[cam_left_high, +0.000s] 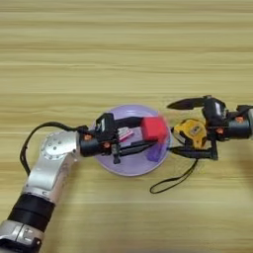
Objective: Move the objects on the table
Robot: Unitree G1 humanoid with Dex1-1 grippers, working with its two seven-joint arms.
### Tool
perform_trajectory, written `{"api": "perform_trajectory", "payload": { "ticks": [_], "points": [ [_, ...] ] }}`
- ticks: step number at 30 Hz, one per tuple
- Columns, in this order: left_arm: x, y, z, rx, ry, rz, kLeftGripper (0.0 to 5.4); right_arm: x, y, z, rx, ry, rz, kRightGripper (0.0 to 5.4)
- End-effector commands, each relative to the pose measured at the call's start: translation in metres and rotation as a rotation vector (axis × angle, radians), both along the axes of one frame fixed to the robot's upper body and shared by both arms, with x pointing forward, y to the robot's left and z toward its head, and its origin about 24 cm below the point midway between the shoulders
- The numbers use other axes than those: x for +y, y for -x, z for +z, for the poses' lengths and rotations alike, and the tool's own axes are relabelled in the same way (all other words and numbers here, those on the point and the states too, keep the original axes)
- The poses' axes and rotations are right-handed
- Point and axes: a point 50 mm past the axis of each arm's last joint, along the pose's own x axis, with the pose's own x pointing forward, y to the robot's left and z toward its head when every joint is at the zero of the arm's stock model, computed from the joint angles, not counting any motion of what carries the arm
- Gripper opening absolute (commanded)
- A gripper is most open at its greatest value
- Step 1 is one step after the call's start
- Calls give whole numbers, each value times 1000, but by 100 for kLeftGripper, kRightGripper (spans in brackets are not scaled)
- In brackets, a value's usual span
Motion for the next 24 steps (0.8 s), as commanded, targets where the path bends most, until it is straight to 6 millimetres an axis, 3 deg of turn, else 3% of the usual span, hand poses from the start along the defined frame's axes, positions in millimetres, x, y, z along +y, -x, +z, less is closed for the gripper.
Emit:
{"api": "perform_trajectory", "payload": {
  "ticks": [1,12,24],
  "points": [
    [19,-6,-1,-11,9,133,226,-7,-4,11,-37,-66,-78,540],
    [65,-25,-3,15,81,557,226,-12,-19,9,-24,-328,-352,540],
    [97,-15,-25,130,12,772,226,-16,-38,-11,31,-446,-582,540]
  ]
}}
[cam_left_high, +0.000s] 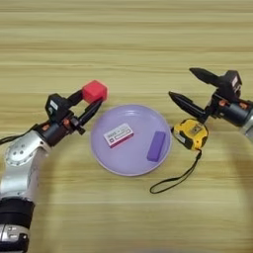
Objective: Move the objects on the table
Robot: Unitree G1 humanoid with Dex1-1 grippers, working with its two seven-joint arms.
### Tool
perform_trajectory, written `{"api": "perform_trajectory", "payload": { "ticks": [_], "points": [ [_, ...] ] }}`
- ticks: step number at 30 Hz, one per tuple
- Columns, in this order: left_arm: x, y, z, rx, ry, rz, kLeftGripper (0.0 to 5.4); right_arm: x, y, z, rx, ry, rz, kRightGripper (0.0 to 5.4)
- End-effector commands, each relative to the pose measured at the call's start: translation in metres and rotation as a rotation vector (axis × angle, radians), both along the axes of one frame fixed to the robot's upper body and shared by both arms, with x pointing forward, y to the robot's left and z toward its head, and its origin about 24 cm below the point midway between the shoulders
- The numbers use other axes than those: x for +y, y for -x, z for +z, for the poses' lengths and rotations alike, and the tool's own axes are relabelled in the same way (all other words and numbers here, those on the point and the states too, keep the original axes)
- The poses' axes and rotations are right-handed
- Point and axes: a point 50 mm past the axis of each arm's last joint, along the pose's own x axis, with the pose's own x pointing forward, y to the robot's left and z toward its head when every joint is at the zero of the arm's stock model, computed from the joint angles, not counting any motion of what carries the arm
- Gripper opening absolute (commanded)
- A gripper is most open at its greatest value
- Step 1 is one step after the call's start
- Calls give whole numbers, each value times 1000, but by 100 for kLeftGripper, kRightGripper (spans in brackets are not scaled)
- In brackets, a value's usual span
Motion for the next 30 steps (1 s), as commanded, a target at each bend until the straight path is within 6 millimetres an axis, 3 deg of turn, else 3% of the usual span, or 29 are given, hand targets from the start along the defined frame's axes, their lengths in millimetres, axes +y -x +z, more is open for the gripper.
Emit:
{"api": "perform_trajectory", "payload": {
  "ticks": [1,15,30],
  "points": [
    [14,8,-14,86,-34,80,226,-5,-9,-1,4,-47,-86,540],
    [9,13,-42,245,-58,200,226,-8,-17,1,-22,-119,-178,540],
    [1,12,-48,269,-93,157,226,-5,-18,9,-44,-134,-163,540]
  ]
}}
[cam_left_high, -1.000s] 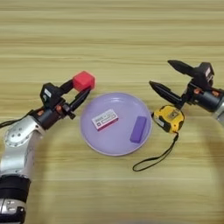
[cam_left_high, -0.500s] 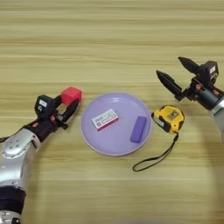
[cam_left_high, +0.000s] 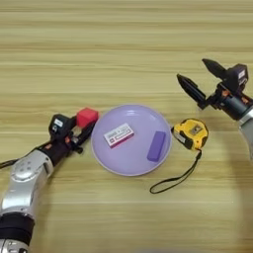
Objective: Move the objects on the table
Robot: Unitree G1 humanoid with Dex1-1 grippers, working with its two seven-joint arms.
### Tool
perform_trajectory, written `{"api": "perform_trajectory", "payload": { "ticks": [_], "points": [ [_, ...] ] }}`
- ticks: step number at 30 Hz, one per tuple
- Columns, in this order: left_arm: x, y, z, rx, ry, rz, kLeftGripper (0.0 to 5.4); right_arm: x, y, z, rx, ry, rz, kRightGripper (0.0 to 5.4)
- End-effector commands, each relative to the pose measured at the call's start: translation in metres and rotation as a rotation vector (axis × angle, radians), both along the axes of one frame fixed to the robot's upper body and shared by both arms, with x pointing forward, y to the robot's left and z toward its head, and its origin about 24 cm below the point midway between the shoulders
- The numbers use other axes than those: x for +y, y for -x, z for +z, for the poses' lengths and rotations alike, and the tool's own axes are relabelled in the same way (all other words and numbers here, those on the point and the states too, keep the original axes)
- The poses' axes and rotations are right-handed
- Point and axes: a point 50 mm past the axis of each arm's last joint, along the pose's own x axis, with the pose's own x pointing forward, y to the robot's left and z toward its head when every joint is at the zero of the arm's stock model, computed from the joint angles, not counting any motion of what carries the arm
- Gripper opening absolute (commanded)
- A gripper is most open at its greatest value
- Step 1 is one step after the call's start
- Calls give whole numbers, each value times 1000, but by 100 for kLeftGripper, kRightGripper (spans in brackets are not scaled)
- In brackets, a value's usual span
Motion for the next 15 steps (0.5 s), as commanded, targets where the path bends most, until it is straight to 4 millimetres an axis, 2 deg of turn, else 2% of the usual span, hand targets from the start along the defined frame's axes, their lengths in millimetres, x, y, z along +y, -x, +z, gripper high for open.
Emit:
{"api": "perform_trajectory", "payload": {
  "ticks": [1,3,4,15],
  "points": [
    [-2,-2,0,1,-18,-16,226,2,-3,9,-31,-14,11,540],
    [-2,-2,1,-1,-18,-16,226,2,-3,9,-31,-14,11,540],
    [-2,-3,1,-2,-19,-16,255,2,-3,9,-31,-14,11,540],
    [-4,-5,4,-22,-11,-23,353,4,-3,8,-29,-16,19,540]
  ]
}}
